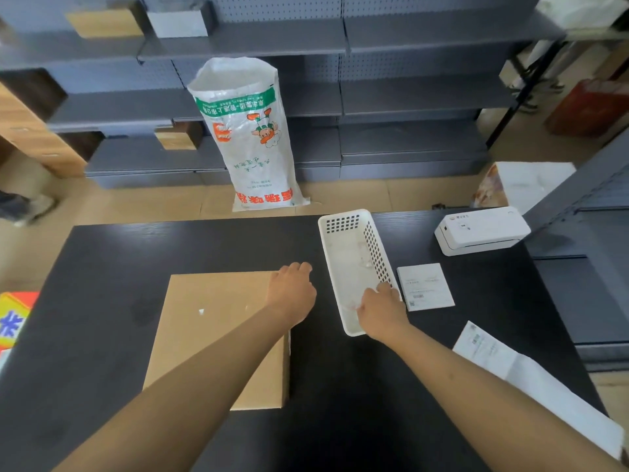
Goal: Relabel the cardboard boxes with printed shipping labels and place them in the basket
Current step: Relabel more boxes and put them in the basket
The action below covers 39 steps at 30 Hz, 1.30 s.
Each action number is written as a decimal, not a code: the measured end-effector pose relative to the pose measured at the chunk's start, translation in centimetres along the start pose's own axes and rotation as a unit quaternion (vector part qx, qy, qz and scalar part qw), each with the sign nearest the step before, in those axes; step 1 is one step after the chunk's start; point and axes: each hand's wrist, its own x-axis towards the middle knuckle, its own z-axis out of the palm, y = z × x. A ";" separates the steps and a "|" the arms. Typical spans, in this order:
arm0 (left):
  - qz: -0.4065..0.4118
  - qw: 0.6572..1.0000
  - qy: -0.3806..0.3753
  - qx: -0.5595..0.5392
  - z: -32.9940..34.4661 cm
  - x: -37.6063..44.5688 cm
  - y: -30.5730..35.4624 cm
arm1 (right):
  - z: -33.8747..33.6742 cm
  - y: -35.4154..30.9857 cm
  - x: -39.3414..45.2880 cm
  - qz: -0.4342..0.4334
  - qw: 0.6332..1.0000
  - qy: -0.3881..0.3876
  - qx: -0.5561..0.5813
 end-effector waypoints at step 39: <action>0.053 0.991 0.028 0.116 2.2 -5.5 19.4 | -10.3 18.7 -5.5 -0.114 0.978 0.165 -0.064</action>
